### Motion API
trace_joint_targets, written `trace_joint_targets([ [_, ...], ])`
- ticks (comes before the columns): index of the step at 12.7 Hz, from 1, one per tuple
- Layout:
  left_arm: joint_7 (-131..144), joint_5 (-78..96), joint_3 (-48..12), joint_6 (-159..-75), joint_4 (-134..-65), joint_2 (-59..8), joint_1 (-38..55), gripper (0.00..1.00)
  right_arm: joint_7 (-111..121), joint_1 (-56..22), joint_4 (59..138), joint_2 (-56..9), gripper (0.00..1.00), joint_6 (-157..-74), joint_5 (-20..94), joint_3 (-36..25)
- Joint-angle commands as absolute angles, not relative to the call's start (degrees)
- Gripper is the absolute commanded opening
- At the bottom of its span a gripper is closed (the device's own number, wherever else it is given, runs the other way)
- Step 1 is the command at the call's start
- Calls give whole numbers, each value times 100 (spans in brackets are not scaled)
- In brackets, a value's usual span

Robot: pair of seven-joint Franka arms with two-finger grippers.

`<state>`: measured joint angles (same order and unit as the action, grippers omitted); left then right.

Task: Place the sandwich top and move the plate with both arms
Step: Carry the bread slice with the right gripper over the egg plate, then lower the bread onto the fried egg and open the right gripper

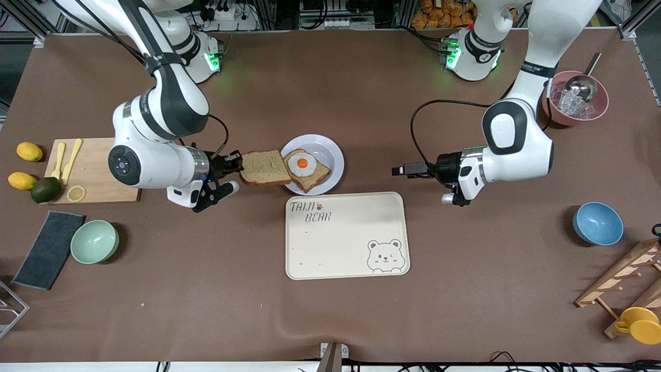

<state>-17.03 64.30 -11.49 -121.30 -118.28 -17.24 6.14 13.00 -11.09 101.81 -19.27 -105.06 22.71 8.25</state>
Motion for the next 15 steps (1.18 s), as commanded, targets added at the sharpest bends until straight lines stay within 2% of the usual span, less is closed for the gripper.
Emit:
trace_joint_targets([
  [1, -2091, 6688, -1169, -12191, -11953, -1784, 589, 100, 1065, -1195, 10230, -2057, 0, -10757, 2637, 756],
  [8, -2505, 7382, -1169, -12199, -12260, -1811, 589, 100, 536, -1836, 10512, -2320, 0, -10951, 3111, 756],
  [12, -2646, 7418, -1186, -12164, -12778, -1468, 545, 100, 895, -1872, 10512, -2601, 0, -11013, 3111, 756],
  [15, -2987, 7427, -1187, -12155, -12989, -1521, 519, 100, 967, -1907, 10503, -2724, 0, -11013, 3111, 756],
])
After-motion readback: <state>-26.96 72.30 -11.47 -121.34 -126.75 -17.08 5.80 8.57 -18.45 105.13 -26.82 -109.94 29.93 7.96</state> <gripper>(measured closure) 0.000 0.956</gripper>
